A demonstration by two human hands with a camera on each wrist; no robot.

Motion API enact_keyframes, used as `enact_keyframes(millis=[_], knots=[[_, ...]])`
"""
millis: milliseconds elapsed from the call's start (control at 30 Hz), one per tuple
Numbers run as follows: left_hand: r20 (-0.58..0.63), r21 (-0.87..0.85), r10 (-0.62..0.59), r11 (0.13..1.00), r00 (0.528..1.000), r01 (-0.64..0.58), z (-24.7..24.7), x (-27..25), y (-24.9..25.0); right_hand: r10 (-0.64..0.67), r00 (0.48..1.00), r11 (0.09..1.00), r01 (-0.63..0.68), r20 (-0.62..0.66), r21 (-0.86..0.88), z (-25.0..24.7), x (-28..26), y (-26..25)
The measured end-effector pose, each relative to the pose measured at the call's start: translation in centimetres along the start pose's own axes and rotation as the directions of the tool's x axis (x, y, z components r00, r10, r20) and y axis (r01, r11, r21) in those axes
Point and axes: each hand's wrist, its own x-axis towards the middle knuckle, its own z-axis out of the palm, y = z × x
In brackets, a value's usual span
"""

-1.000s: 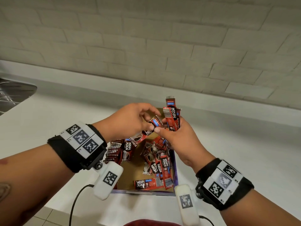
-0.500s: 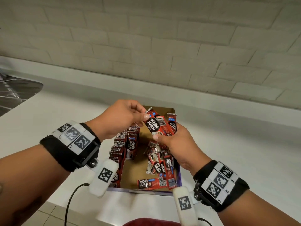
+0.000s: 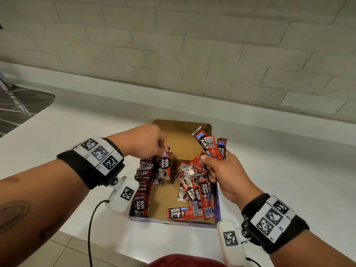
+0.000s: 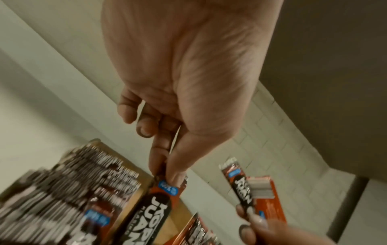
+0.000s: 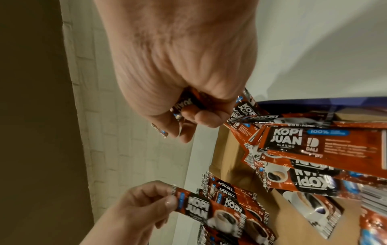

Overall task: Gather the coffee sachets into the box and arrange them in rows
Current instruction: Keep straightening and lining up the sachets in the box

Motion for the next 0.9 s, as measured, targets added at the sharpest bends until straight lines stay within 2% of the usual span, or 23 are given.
enact_keyframes(millis=[200, 633, 900], knots=[[0.125, 0.156, -0.013, 0.988, 0.992, -0.007, 2.4, 1.5, -0.3, 0.016, 1.0, 1.0, -0.016, -0.008, -0.004, -0.3, -0.1, 0.3], [0.074, 0.409, -0.06, 0.912, 0.995, 0.025, 3.1, 3.2, -1.5, 0.014, 1.0, 1.0, -0.014, -0.008, 0.0, -0.5, 0.1, 0.3], [0.043, 0.424, -0.08, 0.904, 0.996, 0.054, 3.3, 3.8, -2.0, 0.017, 1.0, 1.0, -0.017, 0.003, -0.021, -0.5, 0.4, 0.3]])
